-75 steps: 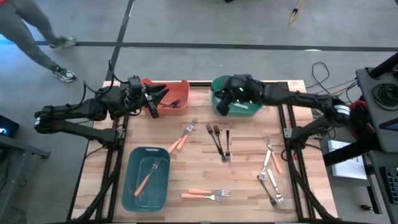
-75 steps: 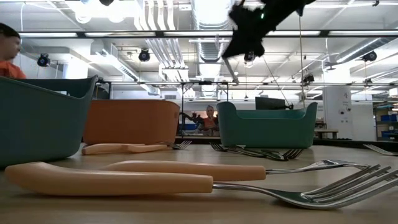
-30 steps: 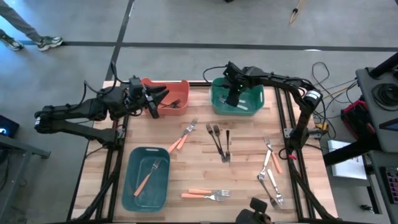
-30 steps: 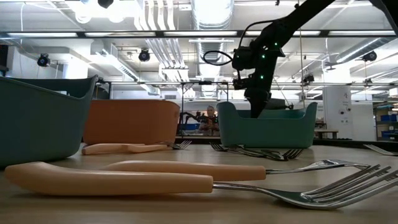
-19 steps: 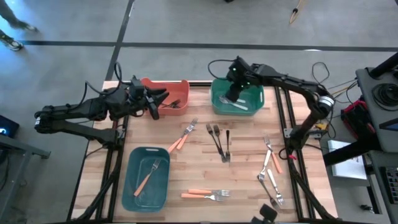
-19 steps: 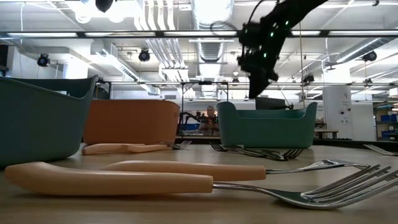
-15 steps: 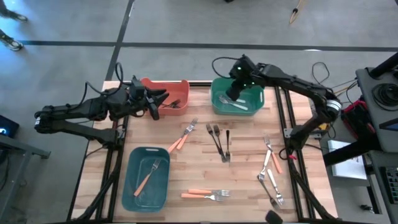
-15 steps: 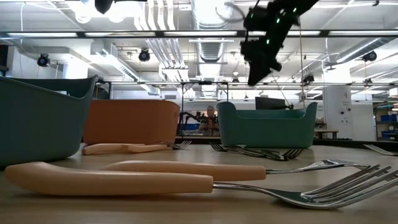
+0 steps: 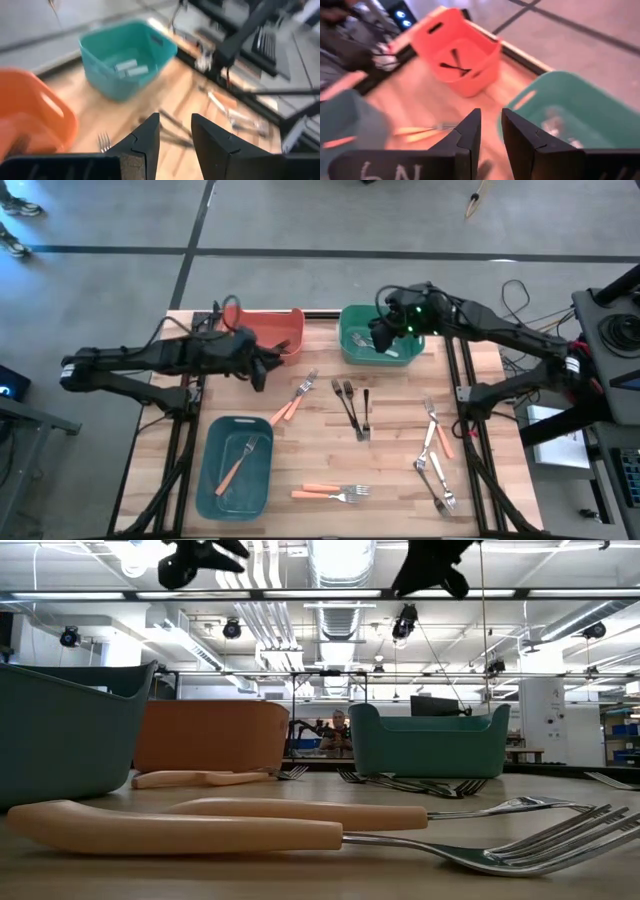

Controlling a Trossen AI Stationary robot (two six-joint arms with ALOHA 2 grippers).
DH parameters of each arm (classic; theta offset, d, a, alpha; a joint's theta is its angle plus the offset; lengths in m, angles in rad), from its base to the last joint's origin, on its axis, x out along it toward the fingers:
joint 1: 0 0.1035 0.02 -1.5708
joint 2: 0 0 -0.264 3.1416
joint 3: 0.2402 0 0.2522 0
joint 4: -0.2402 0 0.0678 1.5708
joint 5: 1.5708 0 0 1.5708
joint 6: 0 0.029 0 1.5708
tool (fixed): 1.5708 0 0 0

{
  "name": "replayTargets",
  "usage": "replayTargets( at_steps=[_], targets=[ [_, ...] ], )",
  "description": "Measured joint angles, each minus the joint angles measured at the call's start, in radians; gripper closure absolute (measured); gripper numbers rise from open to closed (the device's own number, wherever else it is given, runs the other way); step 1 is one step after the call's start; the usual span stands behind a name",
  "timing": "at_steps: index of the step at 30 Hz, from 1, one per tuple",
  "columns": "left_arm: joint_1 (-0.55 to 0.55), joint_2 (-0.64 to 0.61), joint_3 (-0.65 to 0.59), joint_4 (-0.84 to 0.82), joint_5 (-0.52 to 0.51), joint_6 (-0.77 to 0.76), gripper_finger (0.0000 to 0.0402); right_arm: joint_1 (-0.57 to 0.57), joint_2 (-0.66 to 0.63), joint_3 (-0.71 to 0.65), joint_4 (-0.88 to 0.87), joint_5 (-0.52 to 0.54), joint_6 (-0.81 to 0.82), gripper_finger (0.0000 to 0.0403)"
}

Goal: Sort silverware by color (type)
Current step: Put the orange fork into the blue-green bin

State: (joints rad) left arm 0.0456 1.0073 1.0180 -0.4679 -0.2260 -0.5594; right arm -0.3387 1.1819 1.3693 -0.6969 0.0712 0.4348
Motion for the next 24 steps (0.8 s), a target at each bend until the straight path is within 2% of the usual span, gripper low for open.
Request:
replayTargets(
  at_steps=[11,16,20,24],
  targets=[
    [-0.01,0.177,0.001,-0.074,0.177,-0.11,0.0306,0.235,-0.022,0.0,-0.001,0.003,0.251,0.0335],
    [-0.019,0.272,0.002,-0.161,0.236,-0.184,0.0307,0.314,-0.018,-0.001,-0.01,0.004,0.256,0.0335],
    [-0.023,0.351,0.002,-0.284,0.243,-0.222,0.0315,0.328,-0.019,-0.001,-0.015,0.009,0.247,0.0335],
    [-0.023,0.416,0.002,-0.265,0.258,-0.258,0.0323,0.327,-0.019,-0.002,-0.032,0.013,0.197,0.0335]
  ],
)
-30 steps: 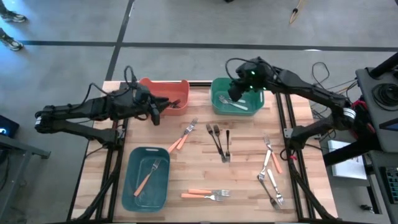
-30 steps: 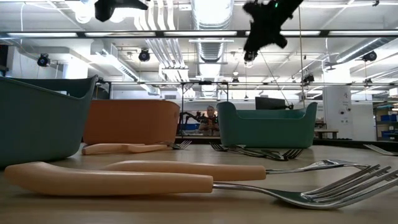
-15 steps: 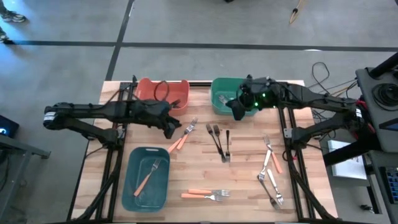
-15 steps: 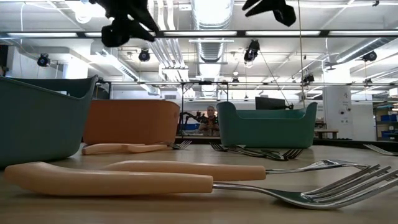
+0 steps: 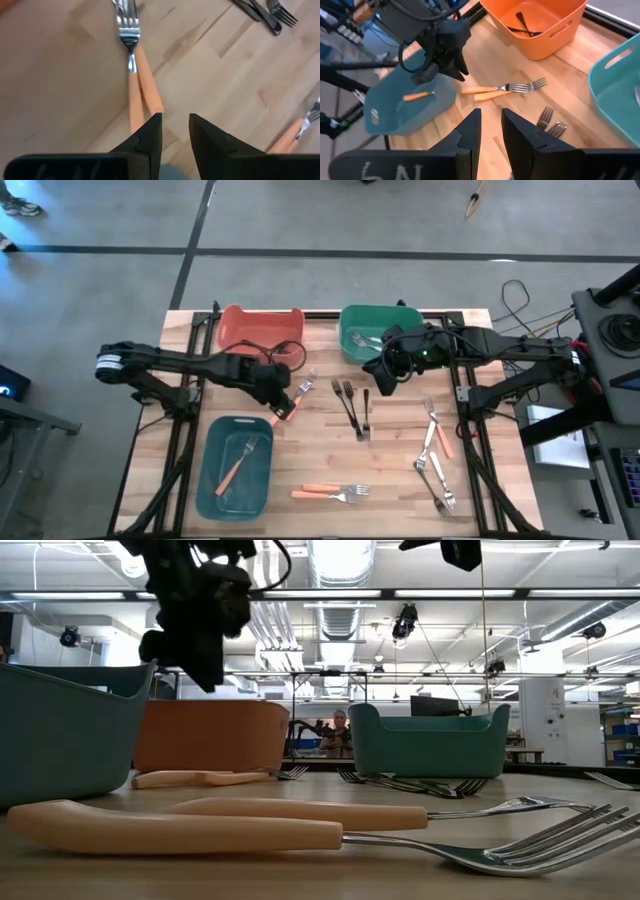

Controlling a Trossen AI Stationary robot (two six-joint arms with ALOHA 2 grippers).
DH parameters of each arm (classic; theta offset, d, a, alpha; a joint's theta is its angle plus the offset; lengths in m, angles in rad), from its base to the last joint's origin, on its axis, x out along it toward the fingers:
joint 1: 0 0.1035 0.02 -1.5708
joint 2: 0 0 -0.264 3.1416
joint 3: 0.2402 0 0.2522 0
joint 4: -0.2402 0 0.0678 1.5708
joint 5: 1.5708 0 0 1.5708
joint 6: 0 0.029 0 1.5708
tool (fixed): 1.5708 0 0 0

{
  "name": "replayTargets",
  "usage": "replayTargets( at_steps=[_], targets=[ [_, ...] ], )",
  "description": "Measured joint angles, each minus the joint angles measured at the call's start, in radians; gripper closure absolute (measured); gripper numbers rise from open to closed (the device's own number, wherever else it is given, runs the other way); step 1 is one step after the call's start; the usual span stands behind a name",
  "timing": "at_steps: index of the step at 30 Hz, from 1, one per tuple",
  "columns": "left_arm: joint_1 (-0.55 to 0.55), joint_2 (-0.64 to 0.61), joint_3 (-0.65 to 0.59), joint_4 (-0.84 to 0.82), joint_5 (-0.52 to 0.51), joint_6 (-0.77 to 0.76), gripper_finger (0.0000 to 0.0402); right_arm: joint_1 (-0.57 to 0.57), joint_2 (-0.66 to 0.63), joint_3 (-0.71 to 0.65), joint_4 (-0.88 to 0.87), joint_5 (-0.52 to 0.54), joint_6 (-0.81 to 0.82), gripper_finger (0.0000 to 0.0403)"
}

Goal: Sort silverware by color (type)
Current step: Put the orange fork into the blue-green bin

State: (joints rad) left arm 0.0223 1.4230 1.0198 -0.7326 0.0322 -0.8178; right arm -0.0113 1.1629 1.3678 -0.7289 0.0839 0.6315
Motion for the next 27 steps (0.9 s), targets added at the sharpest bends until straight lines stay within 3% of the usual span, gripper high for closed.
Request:
replayTargets(
  at_steps=[6,14,19,27],
  targets=[
    [0.0,0.133,0.127,-0.026,0.033,-0.028,0.0324,-0.002,0.0,0.0,0.0,0.007,-0.071,0.0337],
    [0.019,0.364,0.374,-0.265,0.013,0.174,0.0325,-0.002,-0.002,-0.001,-0.016,0.007,-0.151,0.0337],
    [0.035,0.431,0.389,-0.308,-0.007,0.22,0.0325,-0.002,-0.003,-0.001,-0.047,0.024,-0.173,0.0339],
    [0.053,0.432,0.312,-0.303,-0.072,0.225,0.0325,-0.002,-0.003,-0.001,-0.061,0.025,-0.189,0.0341]
  ],
)
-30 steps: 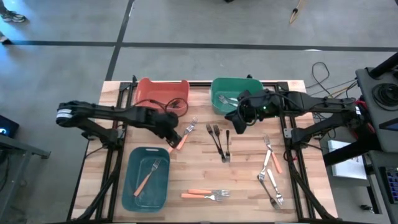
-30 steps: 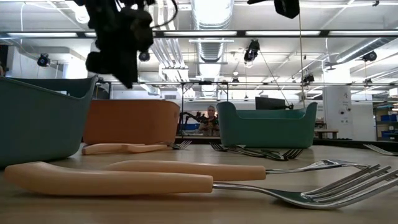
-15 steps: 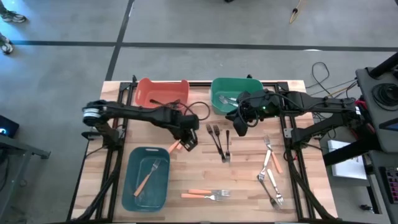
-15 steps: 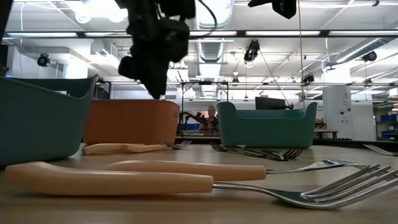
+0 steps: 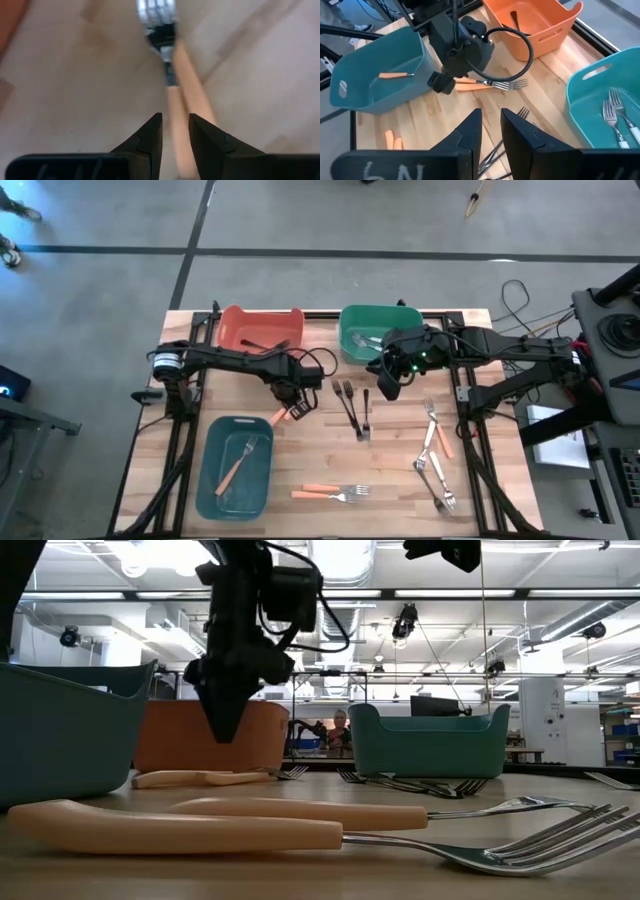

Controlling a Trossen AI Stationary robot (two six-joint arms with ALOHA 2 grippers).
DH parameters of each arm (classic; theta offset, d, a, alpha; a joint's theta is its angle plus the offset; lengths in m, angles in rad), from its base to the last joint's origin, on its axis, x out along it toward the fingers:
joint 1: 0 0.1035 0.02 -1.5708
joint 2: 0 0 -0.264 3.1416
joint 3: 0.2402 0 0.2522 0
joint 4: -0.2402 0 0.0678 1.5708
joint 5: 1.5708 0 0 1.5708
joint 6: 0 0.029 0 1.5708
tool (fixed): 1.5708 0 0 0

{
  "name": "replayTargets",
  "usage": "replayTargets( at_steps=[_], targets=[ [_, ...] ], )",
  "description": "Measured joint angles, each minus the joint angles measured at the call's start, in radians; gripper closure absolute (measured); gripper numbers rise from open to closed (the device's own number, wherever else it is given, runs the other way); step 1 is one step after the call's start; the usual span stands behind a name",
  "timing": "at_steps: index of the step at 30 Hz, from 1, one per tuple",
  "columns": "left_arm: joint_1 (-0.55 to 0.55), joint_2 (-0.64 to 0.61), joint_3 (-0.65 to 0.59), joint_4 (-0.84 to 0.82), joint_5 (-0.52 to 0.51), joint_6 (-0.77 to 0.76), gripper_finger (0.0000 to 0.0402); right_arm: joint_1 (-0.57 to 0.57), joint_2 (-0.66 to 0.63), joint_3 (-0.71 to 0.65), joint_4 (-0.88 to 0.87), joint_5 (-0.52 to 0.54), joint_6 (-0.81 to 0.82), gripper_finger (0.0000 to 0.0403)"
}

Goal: Sort silverware by color (type)
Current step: Put the orange fork into the blue-green bin

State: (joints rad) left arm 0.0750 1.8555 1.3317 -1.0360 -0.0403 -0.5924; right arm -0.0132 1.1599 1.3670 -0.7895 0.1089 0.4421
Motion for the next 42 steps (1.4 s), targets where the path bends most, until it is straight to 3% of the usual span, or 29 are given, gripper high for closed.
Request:
replayTargets(
  at_steps=[5,19,42],
  targets=[
    [-0.001,-0.003,-0.032,0.007,-0.001,0.006,0.0318,0.0,0.0,0.0,0.0,0.0,-0.01,0.0342],
    [-0.005,-0.002,-0.046,0.054,-0.022,-0.019,0.0248,0.0,0.0,0.0,0.0,0.0,-0.009,0.0344],
    [-0.017,0.001,-0.13,0.155,-0.007,-0.045,0.0247,0.0,0.001,0.0,0.0,0.0,-0.005,0.0344]
  ],
)
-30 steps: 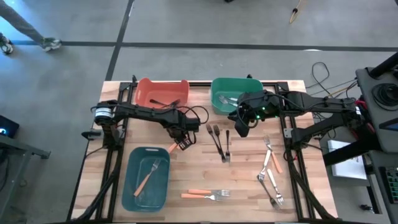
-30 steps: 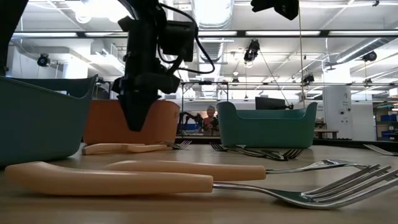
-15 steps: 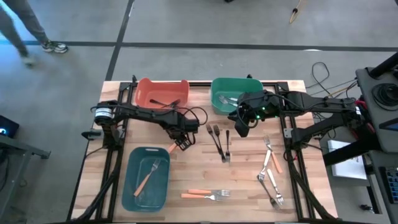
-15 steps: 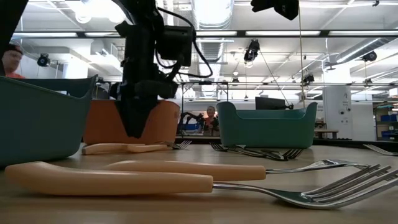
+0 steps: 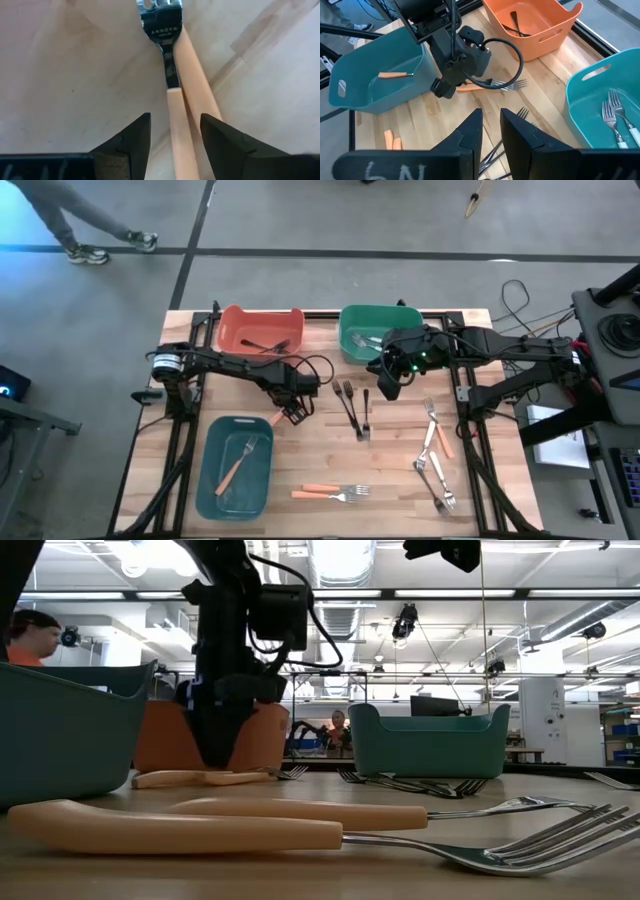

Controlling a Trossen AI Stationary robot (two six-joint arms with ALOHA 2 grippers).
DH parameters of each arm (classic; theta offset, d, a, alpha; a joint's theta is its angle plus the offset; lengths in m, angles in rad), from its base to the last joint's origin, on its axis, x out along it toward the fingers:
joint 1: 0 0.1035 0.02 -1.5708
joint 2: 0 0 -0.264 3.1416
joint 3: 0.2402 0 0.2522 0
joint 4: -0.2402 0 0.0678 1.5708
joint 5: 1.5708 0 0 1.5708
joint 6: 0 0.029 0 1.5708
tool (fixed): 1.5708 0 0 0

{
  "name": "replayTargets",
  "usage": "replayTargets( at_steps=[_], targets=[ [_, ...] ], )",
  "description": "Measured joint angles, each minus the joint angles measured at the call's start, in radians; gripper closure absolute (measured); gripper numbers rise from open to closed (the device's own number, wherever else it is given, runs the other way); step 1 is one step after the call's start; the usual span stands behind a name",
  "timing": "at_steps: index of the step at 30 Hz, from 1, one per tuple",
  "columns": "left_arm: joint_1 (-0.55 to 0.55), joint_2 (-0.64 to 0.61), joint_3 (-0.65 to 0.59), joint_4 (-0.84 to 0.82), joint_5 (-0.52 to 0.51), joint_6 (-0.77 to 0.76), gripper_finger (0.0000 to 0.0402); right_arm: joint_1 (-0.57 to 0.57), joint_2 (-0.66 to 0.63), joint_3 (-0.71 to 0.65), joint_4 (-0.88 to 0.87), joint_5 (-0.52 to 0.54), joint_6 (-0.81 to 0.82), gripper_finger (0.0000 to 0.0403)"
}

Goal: Sort silverware by color (type)
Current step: Put the orange fork into the blue-green bin

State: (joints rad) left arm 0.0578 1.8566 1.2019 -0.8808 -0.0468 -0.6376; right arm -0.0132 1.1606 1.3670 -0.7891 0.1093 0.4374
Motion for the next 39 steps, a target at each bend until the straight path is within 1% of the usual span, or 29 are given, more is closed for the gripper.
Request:
replayTargets(
  at_steps=[10,14,23,27,35,37,39],
  targets=[
    [0.001,0.001,-0.032,0.025,-0.021,-0.011,0.0247,0.0,0.0,0.0,0.0,0.007,0.0,0.0344],
    [0.0,0.006,-0.049,0.03,-0.021,-0.011,0.0247,0.0,0.0,0.0,0.0,0.023,0.0,0.0344],
    [-0.009,0.004,-0.065,0.06,-0.015,-0.023,0.025,0.0,0.0,0.0,0.001,0.025,0.0,0.0344],
    [-0.009,0.004,-0.066,0.078,-0.014,-0.027,0.0277,0.0,0.0,0.0,0.001,0.025,0.0,0.0344],
    [-0.01,0.004,-0.066,0.078,-0.015,-0.044,0.0364,0.0,0.0,0.0,0.001,0.024,0.0,0.0344],
    [-0.009,0.003,-0.066,0.078,-0.015,-0.052,0.0374,0.0,0.0,0.0,0.001,0.024,0.0,0.0344],
    [-0.01,0.003,-0.066,0.078,-0.015,-0.059,0.0374,0.0,0.0,0.0,0.001,0.024,0.0,0.0344]
  ],
)
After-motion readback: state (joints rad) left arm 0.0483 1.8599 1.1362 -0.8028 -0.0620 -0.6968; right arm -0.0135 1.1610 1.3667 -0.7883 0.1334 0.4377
